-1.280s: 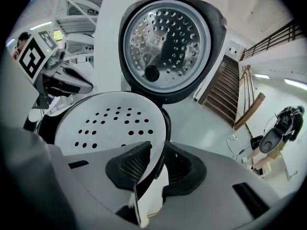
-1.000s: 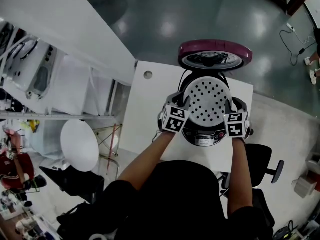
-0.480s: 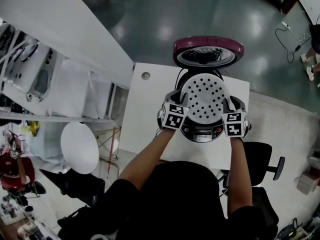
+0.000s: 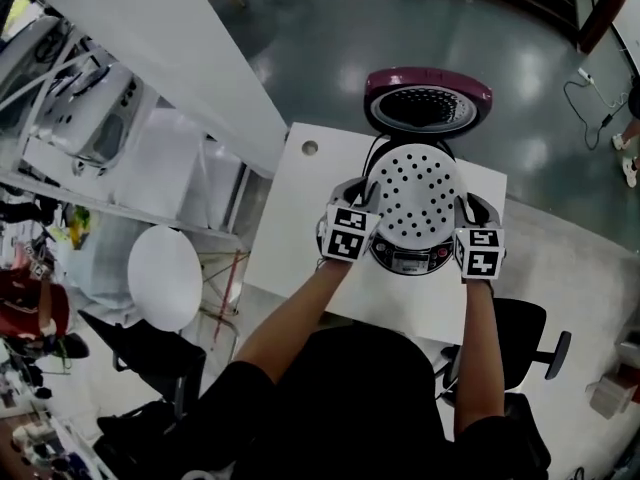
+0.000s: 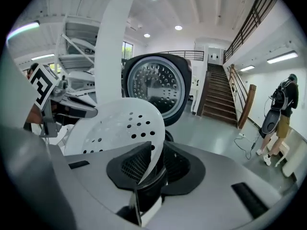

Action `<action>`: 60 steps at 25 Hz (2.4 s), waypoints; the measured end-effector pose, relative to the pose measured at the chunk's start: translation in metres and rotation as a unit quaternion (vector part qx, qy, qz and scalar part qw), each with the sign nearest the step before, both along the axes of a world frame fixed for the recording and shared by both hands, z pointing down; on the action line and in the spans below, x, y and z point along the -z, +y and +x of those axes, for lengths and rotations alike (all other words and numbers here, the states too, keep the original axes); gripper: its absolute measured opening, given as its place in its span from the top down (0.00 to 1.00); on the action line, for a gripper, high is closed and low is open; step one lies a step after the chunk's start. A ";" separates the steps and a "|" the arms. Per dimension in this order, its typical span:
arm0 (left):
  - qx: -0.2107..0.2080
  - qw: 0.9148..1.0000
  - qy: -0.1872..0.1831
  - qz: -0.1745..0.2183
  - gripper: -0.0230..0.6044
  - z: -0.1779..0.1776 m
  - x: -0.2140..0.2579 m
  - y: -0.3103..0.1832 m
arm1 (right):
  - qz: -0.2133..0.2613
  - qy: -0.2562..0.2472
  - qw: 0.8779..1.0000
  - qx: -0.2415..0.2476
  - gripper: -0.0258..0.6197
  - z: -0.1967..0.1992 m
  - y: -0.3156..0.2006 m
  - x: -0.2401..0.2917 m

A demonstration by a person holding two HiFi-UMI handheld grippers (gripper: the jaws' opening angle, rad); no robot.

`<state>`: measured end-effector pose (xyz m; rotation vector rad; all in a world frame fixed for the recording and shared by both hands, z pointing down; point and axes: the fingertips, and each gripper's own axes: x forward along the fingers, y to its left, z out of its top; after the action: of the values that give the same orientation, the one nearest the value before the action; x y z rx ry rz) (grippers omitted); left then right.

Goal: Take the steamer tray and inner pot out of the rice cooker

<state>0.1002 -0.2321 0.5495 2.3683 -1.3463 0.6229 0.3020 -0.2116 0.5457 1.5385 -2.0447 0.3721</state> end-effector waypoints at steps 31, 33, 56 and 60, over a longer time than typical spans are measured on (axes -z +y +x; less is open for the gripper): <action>0.141 0.990 0.012 -0.013 0.89 -0.292 -0.027 0.100 | -0.047 -0.079 0.988 0.127 0.87 -0.288 0.055 -0.028; 0.130 0.991 0.007 -0.022 0.89 -0.302 -0.046 0.093 | -0.058 -0.077 0.988 0.119 0.87 -0.298 0.053 -0.048; -0.015 0.983 -0.066 -0.173 0.86 -0.335 -0.239 0.073 | -0.213 -0.022 0.977 -0.004 0.88 -0.333 0.063 -0.243; -0.044 0.977 -0.077 -0.191 0.84 -0.328 -0.257 0.079 | -0.233 -0.011 0.972 -0.019 0.88 -0.328 0.073 -0.257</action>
<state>-0.2280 -0.1536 0.8065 2.1071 -1.0675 1.0109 -0.0262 -0.1386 0.8022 1.2848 -1.7785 0.8207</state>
